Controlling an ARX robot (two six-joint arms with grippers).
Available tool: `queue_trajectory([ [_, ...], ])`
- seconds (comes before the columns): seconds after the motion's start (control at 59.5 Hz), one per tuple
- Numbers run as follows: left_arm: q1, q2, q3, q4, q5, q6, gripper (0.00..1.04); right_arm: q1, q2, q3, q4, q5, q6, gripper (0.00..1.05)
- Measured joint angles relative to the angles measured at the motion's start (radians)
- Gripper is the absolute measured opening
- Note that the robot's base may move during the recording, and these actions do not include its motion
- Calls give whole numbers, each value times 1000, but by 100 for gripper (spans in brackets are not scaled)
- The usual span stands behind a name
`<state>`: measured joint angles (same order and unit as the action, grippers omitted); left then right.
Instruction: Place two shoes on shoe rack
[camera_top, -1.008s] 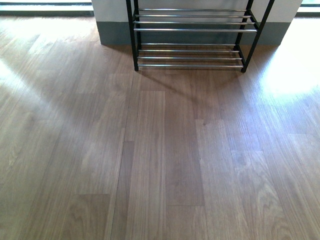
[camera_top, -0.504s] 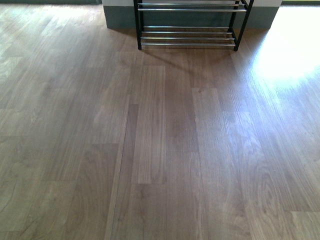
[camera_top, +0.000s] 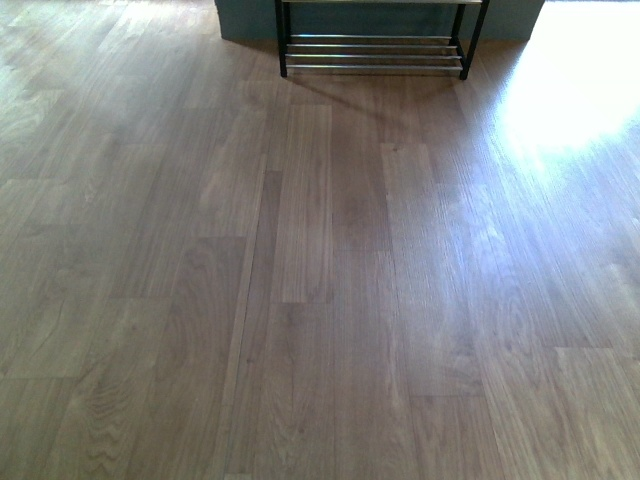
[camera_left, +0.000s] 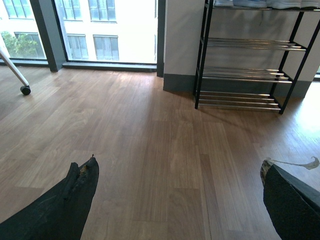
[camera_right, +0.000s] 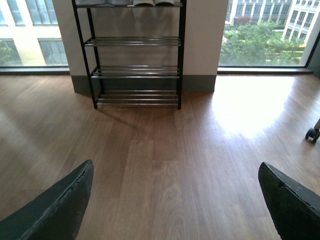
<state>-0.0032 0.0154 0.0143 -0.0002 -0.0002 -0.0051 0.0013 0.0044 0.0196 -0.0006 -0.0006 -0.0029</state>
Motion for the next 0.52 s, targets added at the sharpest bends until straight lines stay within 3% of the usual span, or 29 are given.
queue_trajectory([
  [0.521,0,0,0,0,0,0,95,0,0,0,0,0,0,96],
])
